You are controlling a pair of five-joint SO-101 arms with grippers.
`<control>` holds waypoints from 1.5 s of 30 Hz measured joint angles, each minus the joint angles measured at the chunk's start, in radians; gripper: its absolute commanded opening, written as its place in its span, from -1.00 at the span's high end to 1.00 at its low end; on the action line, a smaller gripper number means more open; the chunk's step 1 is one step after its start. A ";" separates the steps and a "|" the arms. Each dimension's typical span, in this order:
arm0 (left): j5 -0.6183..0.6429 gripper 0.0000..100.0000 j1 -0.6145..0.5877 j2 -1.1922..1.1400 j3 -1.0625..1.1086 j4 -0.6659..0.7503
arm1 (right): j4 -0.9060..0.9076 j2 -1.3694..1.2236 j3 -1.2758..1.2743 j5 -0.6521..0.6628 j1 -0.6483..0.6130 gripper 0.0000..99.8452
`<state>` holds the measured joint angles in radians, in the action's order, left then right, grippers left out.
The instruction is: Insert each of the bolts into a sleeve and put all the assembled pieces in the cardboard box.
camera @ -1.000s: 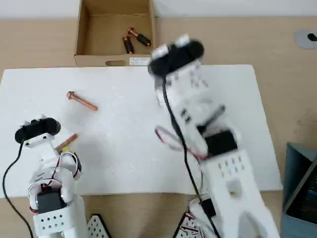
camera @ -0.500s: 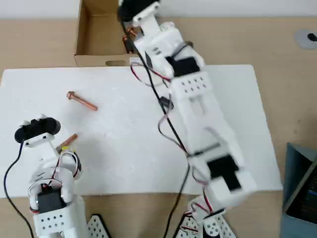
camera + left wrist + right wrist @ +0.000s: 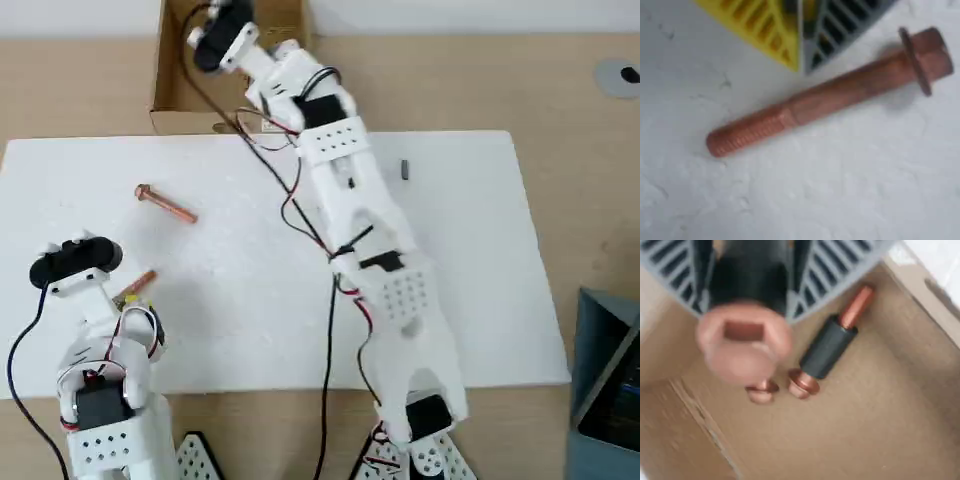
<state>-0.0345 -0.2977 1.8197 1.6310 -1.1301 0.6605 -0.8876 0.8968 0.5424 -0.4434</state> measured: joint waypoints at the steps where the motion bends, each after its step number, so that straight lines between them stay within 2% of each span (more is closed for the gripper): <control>1: 0.000 0.99 0.000 0.000 0.000 0.000 | 0.000 -0.035 0.031 0.023 -0.002 0.93; 5: 0.000 0.99 0.000 0.000 0.000 0.000 | 0.000 -0.144 0.140 0.071 -0.003 0.75; 13: 0.000 0.99 0.000 0.000 0.000 0.000 | 0.048 -0.201 0.287 0.094 -0.009 0.77; 22: 0.000 0.99 0.000 0.000 0.000 0.000 | 0.089 -0.203 0.321 0.094 -0.011 0.77; 28: 0.000 0.99 0.000 0.000 0.000 0.000 | 0.292 -0.203 0.468 0.094 -0.003 0.77; 35: 0.000 0.99 0.000 0.000 0.000 0.000 | 0.635 -0.201 0.703 0.094 0.002 0.77; 45: 0.000 0.99 0.000 0.000 0.000 0.000 | 0.990 -0.084 0.724 0.094 0.051 0.77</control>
<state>-0.0345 -0.2977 1.8197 1.6310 -1.1301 1.6502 -0.9720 1.6210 0.6360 -0.3928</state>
